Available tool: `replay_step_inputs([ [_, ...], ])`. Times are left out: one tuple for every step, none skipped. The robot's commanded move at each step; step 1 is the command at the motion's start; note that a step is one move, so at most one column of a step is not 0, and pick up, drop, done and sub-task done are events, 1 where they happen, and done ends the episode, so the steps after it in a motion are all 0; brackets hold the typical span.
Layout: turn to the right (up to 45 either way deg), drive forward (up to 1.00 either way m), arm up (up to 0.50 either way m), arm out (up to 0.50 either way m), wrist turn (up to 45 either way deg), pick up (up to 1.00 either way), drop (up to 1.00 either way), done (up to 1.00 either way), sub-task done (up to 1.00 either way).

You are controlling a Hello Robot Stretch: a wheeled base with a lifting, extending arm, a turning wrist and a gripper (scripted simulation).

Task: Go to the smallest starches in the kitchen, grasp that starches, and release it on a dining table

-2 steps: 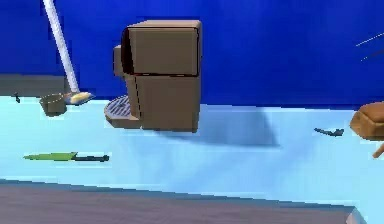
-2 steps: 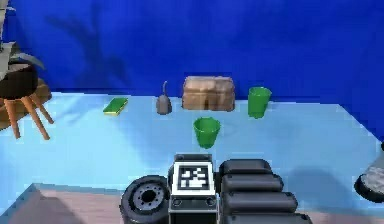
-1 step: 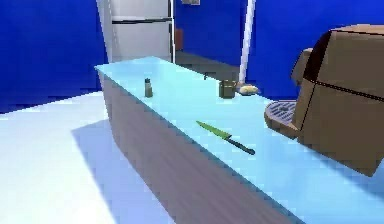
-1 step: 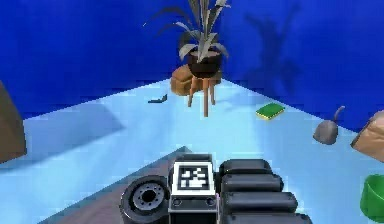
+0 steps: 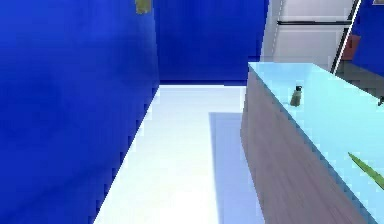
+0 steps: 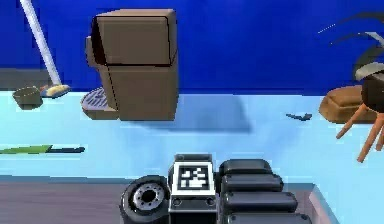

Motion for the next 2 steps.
replay_step_inputs([
  [0.0,1.00,0.00,0.00,0.0,0.00,0.00,0.00,0.00],
  [0.0,1.00,0.00,0.00,0.0,0.00,0.00,0.00,0.00],
])
